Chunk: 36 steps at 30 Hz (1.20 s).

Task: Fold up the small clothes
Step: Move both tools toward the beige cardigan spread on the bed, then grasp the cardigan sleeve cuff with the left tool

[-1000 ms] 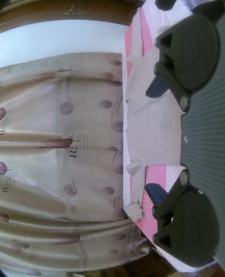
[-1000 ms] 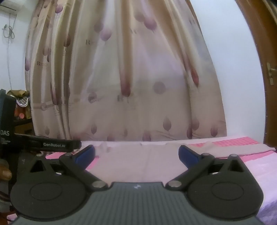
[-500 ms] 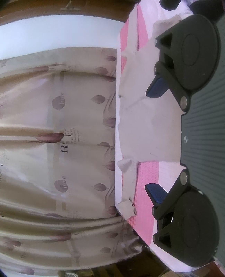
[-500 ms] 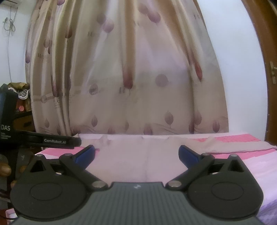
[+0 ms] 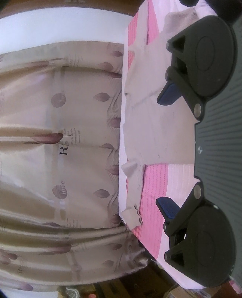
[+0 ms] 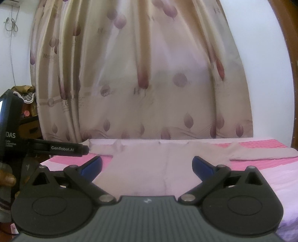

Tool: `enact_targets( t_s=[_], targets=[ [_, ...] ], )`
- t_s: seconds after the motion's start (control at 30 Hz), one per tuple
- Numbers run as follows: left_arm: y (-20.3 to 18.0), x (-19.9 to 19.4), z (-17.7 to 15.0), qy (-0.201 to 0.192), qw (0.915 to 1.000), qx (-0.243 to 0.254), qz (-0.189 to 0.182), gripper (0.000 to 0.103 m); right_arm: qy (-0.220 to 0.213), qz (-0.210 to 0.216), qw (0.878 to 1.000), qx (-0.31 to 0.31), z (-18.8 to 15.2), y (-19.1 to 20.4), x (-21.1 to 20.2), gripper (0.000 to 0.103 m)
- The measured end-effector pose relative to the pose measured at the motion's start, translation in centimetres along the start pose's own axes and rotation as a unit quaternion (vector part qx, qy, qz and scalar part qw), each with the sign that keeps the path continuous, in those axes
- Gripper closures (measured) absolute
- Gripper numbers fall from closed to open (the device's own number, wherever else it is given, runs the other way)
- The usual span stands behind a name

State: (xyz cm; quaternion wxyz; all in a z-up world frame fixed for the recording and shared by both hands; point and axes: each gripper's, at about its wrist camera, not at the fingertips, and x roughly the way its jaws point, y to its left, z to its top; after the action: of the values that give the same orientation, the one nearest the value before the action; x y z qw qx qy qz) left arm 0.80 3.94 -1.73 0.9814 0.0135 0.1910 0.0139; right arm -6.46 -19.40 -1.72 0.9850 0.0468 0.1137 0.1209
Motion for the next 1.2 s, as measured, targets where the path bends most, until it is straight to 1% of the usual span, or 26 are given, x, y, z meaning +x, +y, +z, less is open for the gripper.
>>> enact_targets(
  t_s=[0.43, 0.67, 0.73, 0.83, 0.87, 0.9, 0.97, 1.0, 1.07, 1.1, 1.13, 1.2],
  targets=[
    [1.0, 3.5, -0.3, 0.034, 0.9992, -0.005, 0.023, 0.0, 0.025, 0.011, 1.0, 0.005, 0.0, 0.0, 2.8, 0.0],
    [2.3, 6.9, -0.6, 0.054, 0.9976, 0.003, 0.042, 0.0, 0.052, 0.017, 0.998, 0.007, -0.3, 0.1, 5.7, 0.0],
    [3.4, 8.4, -0.8, 0.052, 0.9968, 0.016, 0.058, 0.0, 0.065, 0.02, 0.998, 0.007, -0.4, 0.0, 6.9, 0.0],
    [6.3, 11.5, -0.9, 0.034, 0.9955, 0.043, 0.077, 0.0, 0.08, 0.025, 0.996, 0.008, -0.6, -0.4, 8.6, 0.0],
    [7.3, 12.7, -1.0, 0.028, 0.9942, 0.053, 0.089, 0.0, 0.085, 0.024, 0.996, 0.008, -0.8, -0.5, 9.1, 0.0],
    [8.7, 14.2, -1.0, 0.022, 0.9917, 0.067, 0.108, 0.001, 0.091, 0.024, 0.996, 0.01, -0.9, -0.7, 9.6, 0.0],
    [10.9, 16.8, -1.0, 0.01, 0.9867, 0.094, 0.132, 0.003, 0.104, 0.025, 0.994, 0.018, -1.2, -1.1, 10.7, 0.0],
    [12.1, 18.3, -1.1, 0.004, 0.9833, 0.112, 0.143, 0.006, 0.111, 0.025, 0.993, 0.022, -1.4, -1.3, 11.3, 0.0],
    [13.9, 21.0, -0.8, 0.006, 0.9758, 0.148, 0.16, 0.016, 0.126, 0.023, 0.991, 0.028, -1.9, -1.6, 12.4, 0.0],
    [14.9, 22.7, -0.5, 0.009, 0.9714, 0.164, 0.171, 0.022, 0.134, 0.023, 0.99, 0.031, -2.2, -1.7, 13.0, 0.0],
    [15.7, 24.0, -0.1, 0.01, 0.9699, 0.17, 0.174, 0.026, 0.142, 0.022, 0.989, 0.034, -2.6, -1.9, 13.6, 0.0],
    [17.0, 26.1, 0.7, 0.006, 0.9702, 0.172, 0.171, 0.028, 0.156, 0.021, 0.987, 0.039, -3.1, -2.0, 14.5, 0.0]
  ],
)
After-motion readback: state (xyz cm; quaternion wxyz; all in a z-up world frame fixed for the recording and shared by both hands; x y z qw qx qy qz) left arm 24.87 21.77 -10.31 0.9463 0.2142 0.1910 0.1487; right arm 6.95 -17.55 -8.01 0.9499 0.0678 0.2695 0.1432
